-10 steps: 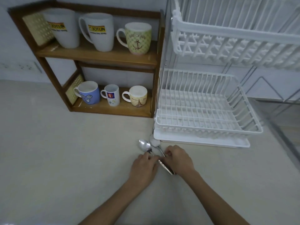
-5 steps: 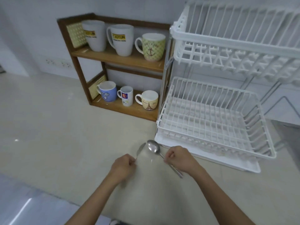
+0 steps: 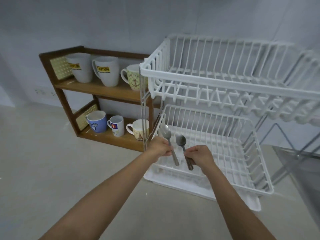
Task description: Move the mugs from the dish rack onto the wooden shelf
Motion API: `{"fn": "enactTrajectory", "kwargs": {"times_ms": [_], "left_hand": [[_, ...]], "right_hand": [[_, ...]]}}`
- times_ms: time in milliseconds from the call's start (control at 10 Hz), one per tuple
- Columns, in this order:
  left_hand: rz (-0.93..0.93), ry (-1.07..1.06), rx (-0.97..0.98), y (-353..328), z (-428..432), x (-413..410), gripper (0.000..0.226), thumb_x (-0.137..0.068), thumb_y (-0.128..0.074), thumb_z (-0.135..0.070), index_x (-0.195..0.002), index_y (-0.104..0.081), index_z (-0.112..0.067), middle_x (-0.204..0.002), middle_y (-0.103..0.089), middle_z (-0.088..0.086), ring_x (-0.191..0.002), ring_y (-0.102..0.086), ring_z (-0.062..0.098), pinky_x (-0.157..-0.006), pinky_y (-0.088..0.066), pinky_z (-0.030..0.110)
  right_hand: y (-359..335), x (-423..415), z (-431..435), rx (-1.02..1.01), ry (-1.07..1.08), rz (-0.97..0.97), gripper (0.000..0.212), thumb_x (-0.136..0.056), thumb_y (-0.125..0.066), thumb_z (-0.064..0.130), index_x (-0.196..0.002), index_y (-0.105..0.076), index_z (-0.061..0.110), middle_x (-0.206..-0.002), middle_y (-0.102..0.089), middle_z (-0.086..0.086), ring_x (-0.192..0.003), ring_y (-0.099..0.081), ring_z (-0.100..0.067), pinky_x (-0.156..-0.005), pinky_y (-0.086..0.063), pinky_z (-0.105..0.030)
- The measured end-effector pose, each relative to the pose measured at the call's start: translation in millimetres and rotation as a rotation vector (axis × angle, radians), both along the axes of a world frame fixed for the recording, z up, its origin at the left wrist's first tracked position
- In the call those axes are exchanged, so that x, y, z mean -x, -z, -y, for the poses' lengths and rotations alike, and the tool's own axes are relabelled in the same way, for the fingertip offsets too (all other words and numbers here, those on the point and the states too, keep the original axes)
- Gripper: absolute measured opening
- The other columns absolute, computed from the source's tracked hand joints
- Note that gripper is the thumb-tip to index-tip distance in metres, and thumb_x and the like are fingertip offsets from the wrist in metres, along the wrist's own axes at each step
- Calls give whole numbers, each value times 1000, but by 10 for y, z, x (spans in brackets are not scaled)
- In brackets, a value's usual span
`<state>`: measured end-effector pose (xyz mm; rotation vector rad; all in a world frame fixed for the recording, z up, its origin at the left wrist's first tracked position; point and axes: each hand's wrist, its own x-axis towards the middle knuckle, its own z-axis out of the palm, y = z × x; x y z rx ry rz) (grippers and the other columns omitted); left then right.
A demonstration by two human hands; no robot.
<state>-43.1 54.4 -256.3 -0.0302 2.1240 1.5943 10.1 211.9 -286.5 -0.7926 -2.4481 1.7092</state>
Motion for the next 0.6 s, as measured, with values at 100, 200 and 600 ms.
{"fn": "enactTrajectory", "kwargs": {"times_ms": [100, 200, 600], "left_hand": [[19, -45, 137, 176, -123, 167, 10, -84, -66, 6, -74, -65, 2, -82, -66, 15, -75, -68, 23, -83, -58, 38], [-65, -40, 368, 367, -214, 233, 18, -79, -71, 1, -97, -71, 8, -102, -71, 23, -94, -70, 31, -86, -58, 42], [-524, 103, 685, 300, -182, 84, 18, -89, -60, -15, -104, -66, -8, -107, -70, 15, -104, -64, 32, -83, -51, 36]], "right_hand": [[127, 138, -4, -28, 21, 33, 12, -77, -77, 6, -70, -69, 10, -71, -69, -12, -66, -67, -27, -69, -60, -38], [257, 238, 37, -100, 0, 51, 14, -74, -79, 8, -69, -67, 13, -73, -71, -13, -60, -68, -24, -66, -61, -36], [159, 171, 128, -307, -113, 56, 10, -80, -70, 9, -90, -72, 7, -94, -71, -8, -96, -67, -27, -82, -54, -30]]}}
